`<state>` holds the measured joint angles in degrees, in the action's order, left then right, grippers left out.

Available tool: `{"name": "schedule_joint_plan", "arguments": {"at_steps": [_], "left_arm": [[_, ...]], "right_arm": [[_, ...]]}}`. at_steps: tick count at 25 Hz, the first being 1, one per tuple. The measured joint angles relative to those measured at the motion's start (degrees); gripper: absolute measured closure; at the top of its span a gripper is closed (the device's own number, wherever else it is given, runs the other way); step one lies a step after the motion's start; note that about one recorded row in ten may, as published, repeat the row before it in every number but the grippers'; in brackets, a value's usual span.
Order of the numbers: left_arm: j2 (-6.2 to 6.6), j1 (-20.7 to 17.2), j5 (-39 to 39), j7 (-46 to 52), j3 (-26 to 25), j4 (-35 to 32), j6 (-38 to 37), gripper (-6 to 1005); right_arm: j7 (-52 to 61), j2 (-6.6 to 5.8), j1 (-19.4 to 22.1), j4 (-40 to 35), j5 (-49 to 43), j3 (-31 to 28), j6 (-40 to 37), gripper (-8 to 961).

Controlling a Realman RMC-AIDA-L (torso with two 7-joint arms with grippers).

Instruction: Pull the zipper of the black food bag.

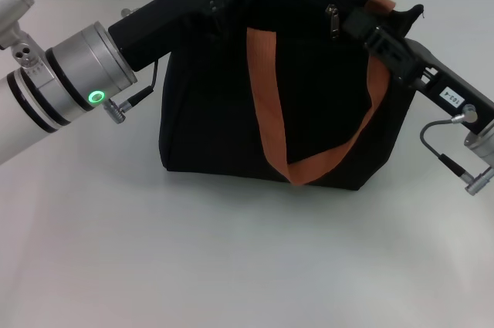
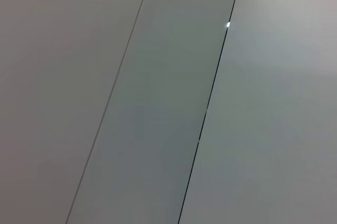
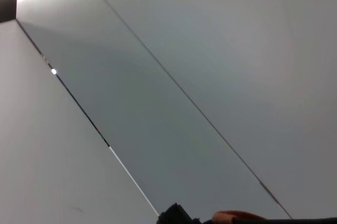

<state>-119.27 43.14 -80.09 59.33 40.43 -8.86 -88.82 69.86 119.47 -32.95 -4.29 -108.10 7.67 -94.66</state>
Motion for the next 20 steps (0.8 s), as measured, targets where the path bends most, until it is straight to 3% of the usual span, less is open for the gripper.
{"name": "schedule_joint_plan", "arguments": {"at_steps": [20], "left_arm": [[0.00, 0.3, 0.0, 0.0, 0.0, 0.4, 0.1, 980]], "right_arm": [[1.6, 0.01, -2.1, 0.4, 0.0, -0.3, 4.1, 691]]}}
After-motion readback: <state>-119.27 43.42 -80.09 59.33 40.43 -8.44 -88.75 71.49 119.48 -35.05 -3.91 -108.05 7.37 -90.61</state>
